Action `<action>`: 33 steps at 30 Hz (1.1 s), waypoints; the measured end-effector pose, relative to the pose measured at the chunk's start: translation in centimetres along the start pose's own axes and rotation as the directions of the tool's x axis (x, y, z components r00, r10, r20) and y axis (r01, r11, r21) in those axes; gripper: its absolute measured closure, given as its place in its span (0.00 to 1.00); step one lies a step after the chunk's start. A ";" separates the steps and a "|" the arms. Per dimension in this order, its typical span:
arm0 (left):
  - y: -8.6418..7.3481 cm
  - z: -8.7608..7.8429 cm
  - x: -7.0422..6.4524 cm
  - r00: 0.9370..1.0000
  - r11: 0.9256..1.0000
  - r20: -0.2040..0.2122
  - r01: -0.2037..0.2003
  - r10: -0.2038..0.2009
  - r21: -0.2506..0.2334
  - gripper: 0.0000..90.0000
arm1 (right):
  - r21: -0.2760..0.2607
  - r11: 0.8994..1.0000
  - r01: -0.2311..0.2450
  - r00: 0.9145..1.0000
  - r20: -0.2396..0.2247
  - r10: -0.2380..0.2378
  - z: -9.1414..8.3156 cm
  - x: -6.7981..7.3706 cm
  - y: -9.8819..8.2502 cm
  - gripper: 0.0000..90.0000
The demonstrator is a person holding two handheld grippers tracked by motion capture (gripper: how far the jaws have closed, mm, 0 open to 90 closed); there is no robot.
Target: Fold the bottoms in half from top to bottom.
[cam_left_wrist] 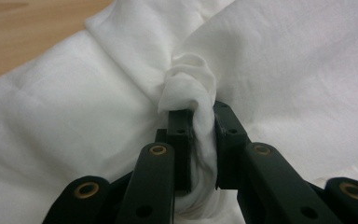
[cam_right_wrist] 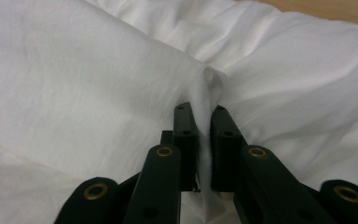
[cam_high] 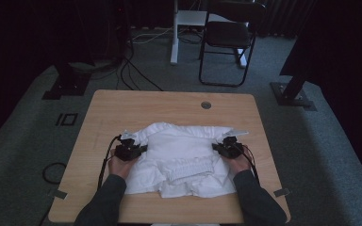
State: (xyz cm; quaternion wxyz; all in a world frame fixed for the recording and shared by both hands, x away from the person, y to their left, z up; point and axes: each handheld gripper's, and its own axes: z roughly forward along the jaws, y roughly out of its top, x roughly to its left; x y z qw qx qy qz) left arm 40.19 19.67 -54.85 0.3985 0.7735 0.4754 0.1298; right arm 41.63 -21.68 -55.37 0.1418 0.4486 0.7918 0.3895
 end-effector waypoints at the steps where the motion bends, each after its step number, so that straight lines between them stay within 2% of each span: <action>1: 0.3 0.2 0.2 1.000 1.000 -0.007 0.000 0.000 0.002 0.89 | -0.001 1.000 -0.013 1.000 0.006 0.013 0.3 -0.2 0.3 0.92; 3: 1.1 0.7 0.4 0.999 1.000 -0.032 -0.004 0.004 0.012 0.89 | -0.005 0.999 -0.034 0.999 0.021 0.034 0.9 -0.5 0.9 0.92; 5: 1.5 1.0 0.5 0.999 1.000 -0.040 -0.001 0.002 0.015 0.89 | -0.006 0.999 -0.042 0.999 0.027 0.042 1.2 -0.6 1.2 0.92; 6: 2.2 1.4 0.9 0.998 1.000 -0.056 0.009 -0.008 0.017 0.89 | -0.006 0.999 -0.048 0.998 0.032 0.049 1.4 -0.7 1.5 0.92; 7: 2.5 1.6 1.2 0.998 1.000 -0.054 0.020 -0.019 0.020 0.89 | -0.004 0.998 -0.066 0.997 0.037 0.066 1.8 -0.9 2.0 0.92; 9: 2.9 1.6 1.6 0.998 0.999 -0.050 0.041 -0.041 0.006 0.90 | 0.003 0.998 -0.067 0.997 0.038 0.066 1.9 -1.0 2.4 0.93; 11: 3.1 1.5 1.8 0.998 0.999 -0.046 0.044 -0.044 -0.001 0.90 | 0.002 0.998 -0.067 0.997 0.038 0.067 1.8 -1.0 2.6 0.93; 12: 3.4 0.7 2.1 0.997 0.997 -0.027 0.065 -0.066 -0.035 0.90 | -0.005 0.998 -0.063 0.997 0.036 0.063 1.6 -1.0 2.7 0.93; 13: 3.6 0.0 2.2 0.996 0.994 -0.010 0.084 -0.085 -0.063 0.90 | -0.036 0.997 -0.065 0.997 0.031 0.067 0.6 -1.2 3.2 0.93; 15: 4.1 -1.8 2.2 0.995 0.986 0.021 0.099 -0.097 -0.135 0.91 | -0.091 0.993 -0.073 0.997 0.016 0.075 -0.8 -1.3 3.8 0.94; 17: 4.8 -3.9 1.9 0.992 0.968 0.076 0.118 -0.103 -0.222 0.91 | -0.142 0.987 -0.073 0.997 0.001 0.074 -2.4 -1.5 4.4 0.94; 18: 5.2 -4.8 1.7 0.992 0.962 0.087 0.110 -0.090 -0.249 0.91 | -0.173 0.983 -0.066 0.998 -0.007 0.066 -3.3 -1.5 4.9 0.94; 20: 6.0 -6.2 1.1 0.993 0.954 0.101 0.092 -0.065 -0.287 0.91 | -0.215 0.976 -0.038 0.999 0.002 0.040 -4.7 -1.3 5.7 0.94; 21: 6.4 -6.9 0.7 0.992 0.947 0.115 0.087 -0.054 -0.310 0.91 | -0.232 0.972 -0.025 1.000 0.009 0.028 -5.2 -1.2 6.0 0.94; 22: 6.9 -7.9 0.3 0.990 0.937 0.133 0.086 -0.043 -0.339 0.91 | -0.263 0.965 -0.016 1.000 0.021 0.022 -6.0 -1.1 6.4 0.94; 24: 7.6 -9.3 -0.5 0.989 0.921 0.144 0.069 -0.014 -0.383 0.91 | -0.371 0.928 -0.030 0.999 0.011 0.037 -8.1 -1.0 7.1 0.94; 25: 7.8 -10.0 -0.8 0.988 0.915 0.153 0.064 -0.003 -0.399 0.91 | -0.408 0.913 -0.034 0.999 0.005 0.039 -9.0 -0.9 7.4 0.94; 26: 7.8 -10.6 -1.2 0.989 0.911 0.150 0.051 0.012 -0.408 0.91 | -0.422 0.906 -0.021 1.000 0.008 0.027 -9.7 -0.7 7.6 0.94; 27: 7.7 -11.1 -1.5 0.989 0.913 0.147 0.037 0.026 -0.406 0.91 | -0.423 0.906 -0.010 1.000 0.011 0.016 -10.2 -0.5 7.7 0.94; 30: 6.6 -11.6 -2.0 0.986 0.923 0.162 0.026 0.040 -0.384 0.91 | -0.386 0.922 0.029 1.000 0.013 -0.026 -10.6 -0.1 7.0 0.94; 33: 4.6 -11.6 -2.1 0.981 0.937 0.190 0.039 0.029 -0.348 0.90 | -0.359 0.933 0.025 0.999 -0.021 -0.035 -10.7 0.3 5.0 0.94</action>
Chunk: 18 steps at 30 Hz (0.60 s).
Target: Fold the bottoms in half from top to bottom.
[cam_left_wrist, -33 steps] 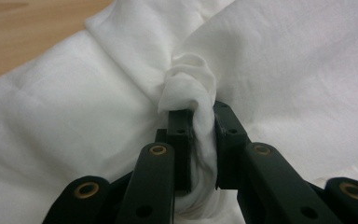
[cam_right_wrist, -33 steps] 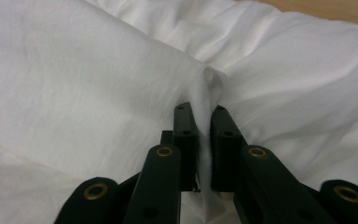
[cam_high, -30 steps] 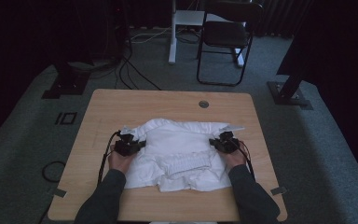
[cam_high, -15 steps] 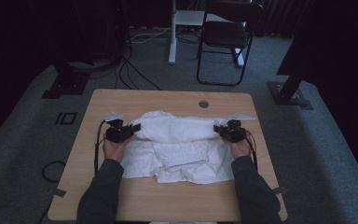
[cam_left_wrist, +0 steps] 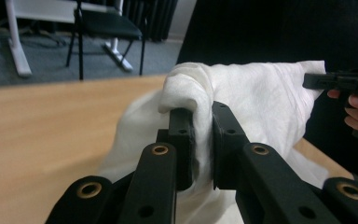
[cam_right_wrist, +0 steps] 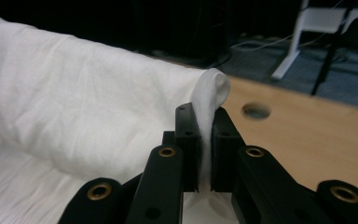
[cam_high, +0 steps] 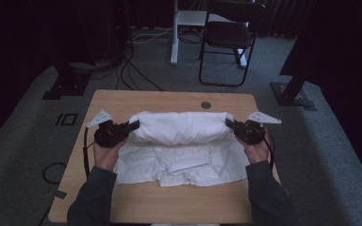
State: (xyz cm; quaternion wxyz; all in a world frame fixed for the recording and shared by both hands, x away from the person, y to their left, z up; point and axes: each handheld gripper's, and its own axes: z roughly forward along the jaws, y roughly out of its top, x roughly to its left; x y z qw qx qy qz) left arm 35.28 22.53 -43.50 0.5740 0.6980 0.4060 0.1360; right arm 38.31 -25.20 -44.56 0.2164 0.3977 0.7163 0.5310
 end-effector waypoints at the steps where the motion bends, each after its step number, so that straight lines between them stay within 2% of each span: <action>1: -0.6 -0.3 0.0 1.000 1.000 0.007 0.007 -0.007 0.012 0.90 | 0.012 1.000 0.004 1.000 -0.006 -0.004 -0.3 0.2 -0.7 0.93; 4: -2.2 -1.2 0.0 0.999 1.000 0.043 0.021 -0.022 0.020 0.81 | 0.066 0.998 0.017 1.000 -0.012 -0.016 -0.9 0.8 -2.8 0.88; 6: -2.3 -1.9 0.2 1.000 1.000 0.020 0.016 -0.016 0.017 0.74 | 0.102 0.995 0.019 1.000 0.000 -0.019 -1.5 0.7 -4.0 0.71; 8: -1.9 -2.1 0.4 1.000 1.000 0.001 0.019 -0.019 0.016 0.72 | 0.070 0.997 -0.014 1.000 0.020 0.012 -2.1 0.3 -4.0 0.59; 9: -1.9 -2.1 0.4 1.000 1.000 0.001 0.019 -0.019 0.016 0.72 | 0.070 0.997 -0.014 1.000 0.020 0.012 -2.1 0.3 -4.0 0.59; 10: -1.2 -1.7 0.2 1.000 1.000 -0.019 0.012 -0.012 0.026 0.72 | 0.025 0.999 -0.042 0.999 0.033 0.041 -2.4 0.3 -3.2 0.55; 11: -1.2 -1.7 0.2 1.000 1.000 -0.019 0.012 -0.012 0.026 0.72 | 0.025 0.999 -0.042 0.999 0.033 0.041 -2.4 0.3 -3.2 0.55; 12: -0.6 -0.6 -0.2 1.000 0.999 -0.018 0.001 0.000 0.049 0.72 | 0.015 1.000 -0.025 1.000 0.018 0.025 -2.0 1.0 -2.2 0.54; 13: -0.6 -0.6 -0.2 1.000 0.999 -0.018 0.001 0.000 0.049 0.72 | 0.028 1.000 -0.009 1.000 0.012 0.009 -1.5 1.5 -1.8 0.54; 14: -0.5 0.7 -0.7 1.000 0.997 -0.024 -0.007 0.008 0.075 0.72 | 0.048 0.999 0.006 1.000 0.011 -0.007 -0.8 2.1 -1.6 0.54; 15: -0.5 0.7 -0.7 1.000 0.997 -0.024 -0.007 0.008 0.075 0.72 | 0.048 0.999 0.006 1.000 0.011 -0.007 -0.8 2.1 -1.6 0.54; 16: -0.8 2.5 -1.2 1.000 0.994 -0.008 -0.005 0.006 0.108 0.72 | 0.090 0.996 0.024 1.000 0.000 -0.024 1.1 3.4 -1.4 0.55; 18: -1.6 4.3 -1.7 1.000 0.988 -0.007 -0.004 0.005 0.155 0.72 | 0.137 0.989 0.046 0.999 -0.016 -0.044 3.1 4.9 -1.8 0.57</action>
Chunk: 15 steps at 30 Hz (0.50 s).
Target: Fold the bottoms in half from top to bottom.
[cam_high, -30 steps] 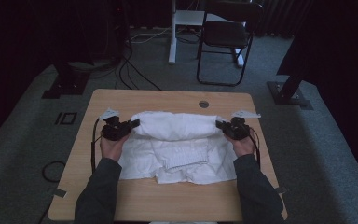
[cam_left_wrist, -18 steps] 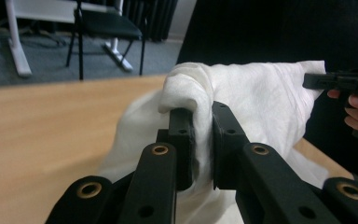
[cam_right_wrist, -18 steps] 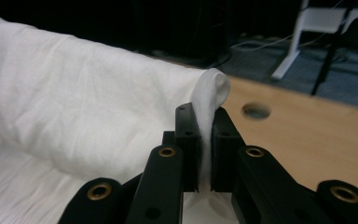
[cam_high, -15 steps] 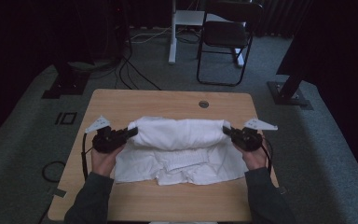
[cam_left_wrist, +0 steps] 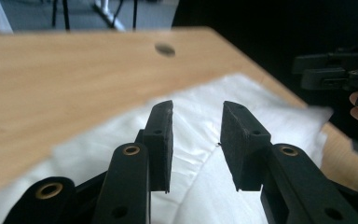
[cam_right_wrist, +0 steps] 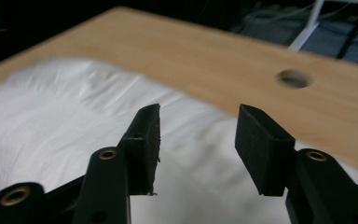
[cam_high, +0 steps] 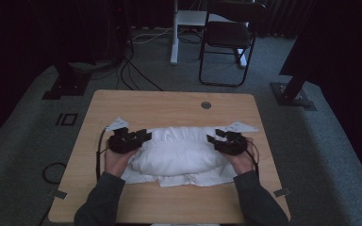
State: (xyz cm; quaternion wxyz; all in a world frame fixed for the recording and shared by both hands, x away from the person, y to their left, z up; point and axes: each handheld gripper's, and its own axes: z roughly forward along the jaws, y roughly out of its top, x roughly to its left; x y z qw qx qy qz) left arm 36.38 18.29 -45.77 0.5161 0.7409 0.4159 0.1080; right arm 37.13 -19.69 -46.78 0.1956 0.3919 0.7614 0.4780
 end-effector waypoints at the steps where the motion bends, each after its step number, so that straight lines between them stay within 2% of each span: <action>1: 0.0 0.0 0.0 1.000 1.000 0.000 0.000 0.000 0.000 0.73 | 0.018 1.000 0.011 1.000 -0.003 -0.011 0.8 0.6 -0.2 0.58; 2: -1.0 1.9 -0.6 1.000 0.998 0.015 -0.001 0.001 0.063 0.73 | 0.048 0.998 0.027 1.000 -0.010 -0.026 2.0 1.5 -0.6 0.59; 3: -1.0 1.9 -0.6 1.000 0.998 0.015 -0.001 0.001 0.063 0.73 | 0.048 0.998 0.027 1.000 -0.010 -0.026 2.0 1.5 -0.6 0.59; 4: -2.3 3.5 -1.0 0.999 0.993 0.032 -0.005 0.001 0.118 0.73 | 0.102 0.993 0.054 0.998 -0.022 -0.052 3.6 2.6 -1.5 0.62; 5: -2.3 3.5 -1.0 0.999 0.993 0.032 -0.005 0.001 0.118 0.74 | 0.102 0.993 0.054 0.998 -0.022 -0.052 3.6 2.6 -1.5 0.62; 6: -3.8 4.6 -1.3 0.999 0.986 0.048 0.001 -0.009 0.166 0.75 | 0.151 0.985 0.078 0.997 -0.016 -0.076 4.9 3.2 -2.7 0.64; 7: -4.8 5.0 -1.3 0.999 0.981 0.045 0.002 -0.011 0.192 0.76 | 0.165 0.983 0.082 0.997 -0.018 -0.080 5.1 3.3 -3.1 0.64; 9: -5.4 5.1 -1.3 0.999 0.979 0.046 0.006 -0.015 0.206 0.77 | 0.184 0.979 0.083 0.996 -0.023 -0.081 5.4 3.3 -3.7 0.65; 10: -6.8 5.3 -1.2 0.999 0.974 0.045 0.014 -0.025 0.226 0.78 | 0.197 0.977 0.085 0.996 -0.027 -0.081 5.4 3.1 -4.6 0.65; 11: -6.8 5.3 -1.2 0.999 0.974 0.045 0.014 -0.025 0.226 0.78 | 0.197 0.977 0.085 0.996 -0.027 -0.081 5.4 3.1 -4.6 0.65; 12: -7.8 5.1 -1.1 0.998 0.973 0.053 0.023 -0.036 0.230 0.79 | 0.193 0.979 0.071 0.997 -0.042 -0.064 4.9 2.6 -5.2 0.65; 15: -8.1 4.5 -1.1 0.998 0.975 0.050 0.019 -0.031 0.223 0.79 | 0.191 0.979 0.066 0.997 -0.040 -0.059 4.3 2.3 -5.3 0.65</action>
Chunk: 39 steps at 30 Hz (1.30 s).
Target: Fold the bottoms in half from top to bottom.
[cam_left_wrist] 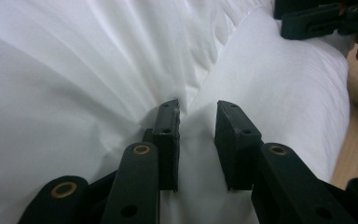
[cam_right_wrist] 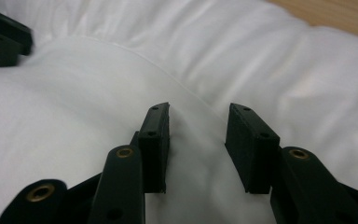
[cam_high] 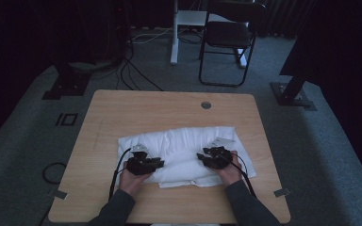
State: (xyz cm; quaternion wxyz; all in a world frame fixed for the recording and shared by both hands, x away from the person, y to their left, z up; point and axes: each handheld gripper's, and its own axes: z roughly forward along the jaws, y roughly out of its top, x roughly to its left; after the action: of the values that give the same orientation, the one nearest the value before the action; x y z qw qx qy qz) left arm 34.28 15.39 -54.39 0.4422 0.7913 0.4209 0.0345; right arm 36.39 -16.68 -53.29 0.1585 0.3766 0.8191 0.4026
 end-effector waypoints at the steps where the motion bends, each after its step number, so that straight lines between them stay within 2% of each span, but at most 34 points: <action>1: -0.2 -0.9 -0.1 1.000 1.000 -0.015 -0.009 0.009 -0.009 0.78 | -0.006 1.000 0.008 0.999 0.035 -0.008 -0.9 -0.3 -0.3 0.65; 2: -0.2 -0.9 -0.1 1.000 1.000 -0.015 -0.009 0.009 -0.009 0.77 | -0.006 1.000 0.008 0.999 0.035 -0.008 -0.9 -0.3 -0.3 0.65; 4: -0.4 -1.9 0.0 0.999 0.999 -0.046 -0.012 0.011 -0.030 0.74 | -0.013 1.000 0.012 0.997 0.070 -0.011 -1.8 -0.6 -0.7 0.65; 5: -0.7 -2.8 0.2 0.992 1.000 -0.125 -0.014 0.010 -0.026 0.73 | -0.009 1.000 0.002 0.996 0.090 -0.001 -2.4 -1.2 -1.4 0.65; 6: -0.7 -2.8 0.2 0.992 1.000 -0.125 -0.014 0.010 -0.026 0.71 | -0.009 1.000 0.002 0.996 0.090 -0.001 -2.4 -1.2 -1.4 0.65; 7: -0.8 -3.1 0.6 0.982 1.000 -0.187 -0.016 0.016 0.001 0.71 | 0.009 1.000 -0.019 0.996 0.085 0.018 -2.6 -1.7 -2.1 0.65; 8: -0.8 -3.1 0.6 0.982 1.000 -0.187 -0.016 0.016 0.001 0.71 | 0.009 1.000 -0.019 0.996 0.085 0.018 -2.6 -1.7 -2.1 0.65; 9: -1.0 -2.9 1.0 0.970 1.000 -0.243 -0.019 0.025 0.024 0.70 | 0.030 0.999 -0.042 0.997 0.064 0.040 -2.3 -1.9 -2.8 0.65; 10: -1.0 -2.9 1.0 0.970 1.000 -0.243 -0.019 0.025 0.024 0.69 | 0.030 0.999 -0.042 0.997 0.064 0.040 -2.3 -1.9 -2.8 0.65; 11: -1.0 -2.5 1.7 0.958 0.999 -0.284 -0.024 0.034 0.039 0.69 | 0.046 0.998 -0.042 0.997 0.064 0.039 -1.9 -1.6 -3.2 0.65; 12: -1.0 -2.5 1.7 0.958 0.999 -0.284 -0.024 0.034 0.039 0.68 | 0.046 0.998 -0.042 0.997 0.064 0.039 -1.9 -1.6 -3.2 0.65; 13: -1.0 -2.2 2.3 0.951 1.000 -0.309 -0.011 0.019 0.028 0.68 | 0.051 0.997 -0.048 0.997 0.060 0.045 -1.4 -1.0 -3.3 0.66; 14: -1.0 -2.2 2.3 0.951 1.000 -0.309 -0.011 0.019 0.028 0.68 | 0.051 0.997 -0.048 0.997 0.060 0.045 -1.4 -1.0 -3.3 0.66; 15: -0.8 -2.1 3.2 0.938 1.000 -0.347 0.010 -0.006 0.011 0.66 | 0.049 0.998 -0.041 0.998 0.042 0.039 -1.1 -0.4 -3.2 0.66; 16: -0.8 -2.1 3.2 0.938 1.000 -0.347 0.010 -0.006 0.011 0.65 | 0.049 0.998 -0.041 0.998 0.042 0.039 -1.1 -0.4 -3.2 0.66; 17: -0.5 -2.2 3.8 0.928 0.999 -0.372 0.036 -0.037 -0.010 0.63 | 0.048 0.998 -0.037 0.999 0.029 0.035 -0.8 0.0 -3.0 0.66; 18: -0.5 -2.2 3.8 0.928 0.999 -0.372 0.036 -0.037 -0.010 0.60 | 0.048 0.998 -0.037 0.999 0.029 0.035 -0.8 0.0 -3.0 0.66; 19: -0.1 -2.5 4.6 0.915 0.998 -0.399 0.056 -0.060 -0.022 0.56 | 0.044 0.998 -0.041 0.999 0.016 0.040 -0.4 0.4 -2.8 0.65; 20: -0.1 -2.5 4.6 0.915 0.998 -0.399 0.056 -0.060 -0.022 0.53 | 0.042 0.998 -0.040 0.999 0.014 0.039 -0.2 0.5 -2.7 0.65; 21: 0.1 -2.9 5.6 0.888 0.994 -0.447 0.098 -0.107 -0.044 0.45 | 0.039 0.998 -0.043 0.999 0.008 0.043 0.1 0.6 -2.5 0.65; 22: 0.1 -2.9 5.6 0.888 0.994 -0.447 0.098 -0.107 -0.044 0.38 | 0.039 0.998 -0.043 0.999 0.008 0.043 0.1 0.6 -2.5 0.65; 23: 0.1 -3.3 6.2 0.868 0.990 -0.477 0.119 -0.138 -0.070 0.35 | 0.035 0.998 -0.052 0.999 -0.004 0.052 0.6 0.7 -2.2 0.65; 24: 0.1 -3.3 6.2 0.868 0.990 -0.477 0.119 -0.138 -0.070 0.32 | 0.032 0.998 -0.055 0.998 -0.010 0.056 0.9 0.6 -2.1 0.65; 25: 0.0 -3.5 6.7 0.853 0.987 -0.496 0.136 -0.161 -0.087 0.28 | 0.031 0.998 -0.057 0.998 -0.016 0.057 1.1 0.6 -1.9 0.65; 26: 0.0 -3.5 6.7 0.853 0.987 -0.496 0.136 -0.161 -0.087 0.24 | 0.031 0.998 -0.057 0.998 -0.016 0.057 1.1 0.6 -1.9 0.65; 27: 0.0 -3.7 7.2 0.840 0.985 -0.514 0.144 -0.173 -0.096 0.24 | 0.031 0.998 -0.058 0.998 -0.019 0.058 1.3 0.6 -1.8 0.65; 28: 0.0 -3.7 7.4 0.837 0.984 -0.516 0.153 -0.181 -0.096 0.20 | 0.032 0.998 -0.058 0.998 -0.021 0.059 1.6 0.7 -1.6 0.65; 29: -0.2 -3.7 8.0 0.832 0.979 -0.516 0.183 -0.204 -0.091 0.15 | 0.031 0.998 -0.059 0.998 -0.024 0.060 1.9 0.7 -1.3 0.65; 31: -0.4 -3.6 8.6 0.830 0.975 -0.512 0.202 -0.220 -0.091 0.11 | 0.027 0.998 -0.057 0.998 -0.028 0.058 2.1 0.6 -1.2 0.65; 32: -0.4 -3.6 8.6 0.830 0.975 -0.512 0.202 -0.220 -0.091 0.09 | 0.027 0.998 -0.057 0.998 -0.028 0.058 2.1 0.6 -1.2 0.65; 33: -0.5 -3.7 8.7 0.826 0.974 -0.516 0.207 -0.227 -0.097 0.09 | 0.027 0.998 -0.062 0.998 -0.029 0.063 2.2 0.7 -1.1 0.65; 36: -0.5 -3.6 8.8 0.824 0.975 -0.521 0.201 -0.222 -0.098 0.04 | 0.023 0.998 -0.064 0.997 -0.032 0.064 2.3 0.6 -1.1 0.65; 38: -0.6 -3.4 9.0 0.816 0.976 -0.535 0.196 -0.217 -0.097 0.02 | 0.020 0.998 -0.064 0.997 -0.034 0.065 2.2 0.6 -1.2 0.65; 39: -0.6 -3.4 9.0 0.816 0.976 -0.535 0.196 -0.217 -0.097 0.02 | 0.020 0.998 -0.064 0.997 -0.034 0.065 2.2 0.6 -1.2 0.65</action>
State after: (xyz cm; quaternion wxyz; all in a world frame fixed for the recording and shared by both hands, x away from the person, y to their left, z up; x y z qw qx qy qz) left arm 38.20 24.09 -55.56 0.3206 0.6902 0.6115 0.2166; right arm 36.70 -15.49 -55.59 0.1275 0.3972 0.8130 0.4061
